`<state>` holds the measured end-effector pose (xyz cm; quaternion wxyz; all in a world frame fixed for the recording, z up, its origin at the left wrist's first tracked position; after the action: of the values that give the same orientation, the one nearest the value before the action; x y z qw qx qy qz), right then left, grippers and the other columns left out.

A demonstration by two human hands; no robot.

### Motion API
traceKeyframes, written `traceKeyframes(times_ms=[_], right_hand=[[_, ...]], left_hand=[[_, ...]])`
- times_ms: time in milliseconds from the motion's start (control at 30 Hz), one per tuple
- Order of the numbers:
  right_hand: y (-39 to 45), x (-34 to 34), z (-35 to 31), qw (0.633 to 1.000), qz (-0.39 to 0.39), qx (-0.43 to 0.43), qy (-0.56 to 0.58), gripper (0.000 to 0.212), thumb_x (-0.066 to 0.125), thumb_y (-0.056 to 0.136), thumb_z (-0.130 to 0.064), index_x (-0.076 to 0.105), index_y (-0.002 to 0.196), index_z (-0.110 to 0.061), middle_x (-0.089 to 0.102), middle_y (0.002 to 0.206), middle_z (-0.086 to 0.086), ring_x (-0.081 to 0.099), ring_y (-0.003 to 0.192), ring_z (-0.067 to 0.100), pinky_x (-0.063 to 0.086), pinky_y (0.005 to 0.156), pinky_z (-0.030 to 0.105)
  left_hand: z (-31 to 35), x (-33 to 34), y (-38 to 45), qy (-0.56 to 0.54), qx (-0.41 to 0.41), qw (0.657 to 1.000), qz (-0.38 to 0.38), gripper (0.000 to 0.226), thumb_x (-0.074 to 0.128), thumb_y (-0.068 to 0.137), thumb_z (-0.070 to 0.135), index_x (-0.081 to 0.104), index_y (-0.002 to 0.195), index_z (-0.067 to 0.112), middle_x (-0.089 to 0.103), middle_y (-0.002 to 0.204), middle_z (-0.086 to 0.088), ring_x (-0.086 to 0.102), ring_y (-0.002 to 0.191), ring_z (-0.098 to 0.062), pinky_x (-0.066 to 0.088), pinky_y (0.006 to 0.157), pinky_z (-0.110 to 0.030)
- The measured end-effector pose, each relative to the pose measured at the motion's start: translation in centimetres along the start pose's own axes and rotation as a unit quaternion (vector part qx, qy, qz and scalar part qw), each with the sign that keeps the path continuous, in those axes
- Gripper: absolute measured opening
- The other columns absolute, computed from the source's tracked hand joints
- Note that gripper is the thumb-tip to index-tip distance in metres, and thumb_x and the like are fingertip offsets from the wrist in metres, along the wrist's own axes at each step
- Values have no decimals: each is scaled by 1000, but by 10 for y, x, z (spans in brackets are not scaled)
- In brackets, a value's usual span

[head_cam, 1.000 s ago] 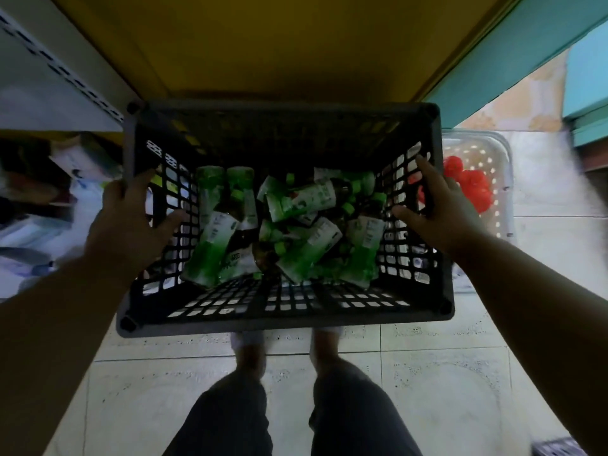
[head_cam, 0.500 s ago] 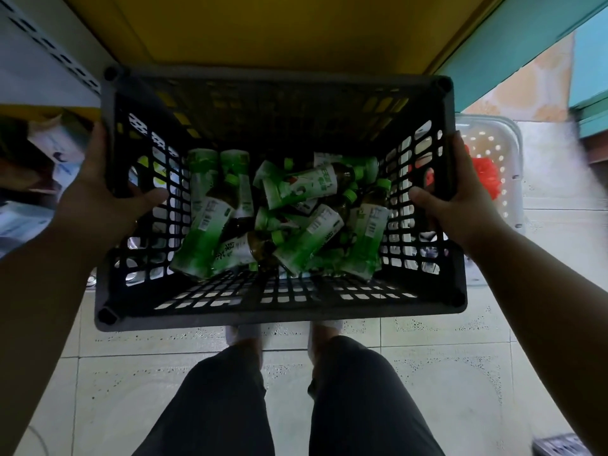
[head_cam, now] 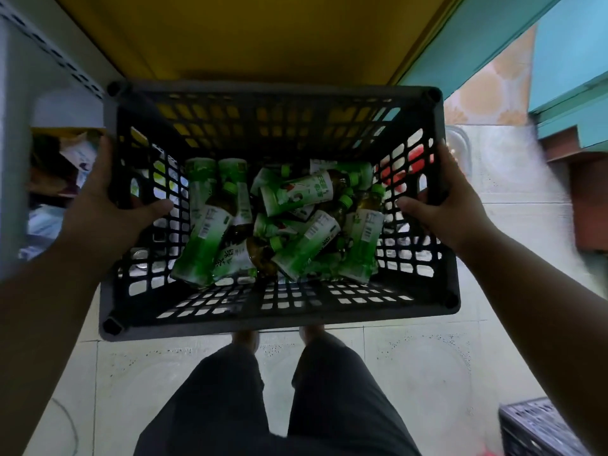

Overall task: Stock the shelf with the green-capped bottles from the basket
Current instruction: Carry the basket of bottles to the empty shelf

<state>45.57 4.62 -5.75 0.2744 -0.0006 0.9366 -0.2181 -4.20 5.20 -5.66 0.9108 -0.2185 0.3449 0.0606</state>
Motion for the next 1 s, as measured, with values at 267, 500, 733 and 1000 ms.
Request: traceKeyframes(times_ms=[267,500,733,1000], right_hand=[[-75,-105,-67,999,-10,-30,-6,120,85,47,-70,20,147,-61,60,134,-11,60,108,20,51,95,59],[-84,-144,-122,982,-105,-149,-47,104,87,69,-31,25,148,-56,69,114,-6,64,69,10,53,63,34],[-115,-97,-209,942,-194,-251,-110,120,82,47,-75,23,149,-56,63,134,-7,66,99,14,57,83,40],[-224,41,-278,877,-333,-299,-175,103,81,57,-58,17,135,-76,56,130,-9,62,84,13,52,51,26]], left_hand=[[95,-67,-114,-3,-27,1000,12,107,85,74,40,11,146,66,68,92,5,65,87,-29,55,83,-47],[121,-88,-237,-63,-65,990,110,107,85,63,47,19,145,66,70,107,12,66,91,-16,57,78,-46],[55,-99,-386,-142,-171,947,232,99,87,72,31,26,144,63,67,78,-14,60,58,-32,54,51,-41],[-35,-130,-566,-191,-290,870,351,96,85,76,30,26,146,58,70,92,0,66,72,-18,51,55,-29]])
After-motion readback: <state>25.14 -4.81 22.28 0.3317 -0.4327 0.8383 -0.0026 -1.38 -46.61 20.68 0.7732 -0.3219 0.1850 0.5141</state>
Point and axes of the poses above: each hand's wrist, its own y-axis towards the middle knuckle, its own x-axis out of the palm, z = x × y, the point moved 10 cm from there along y, towards the middle knuckle
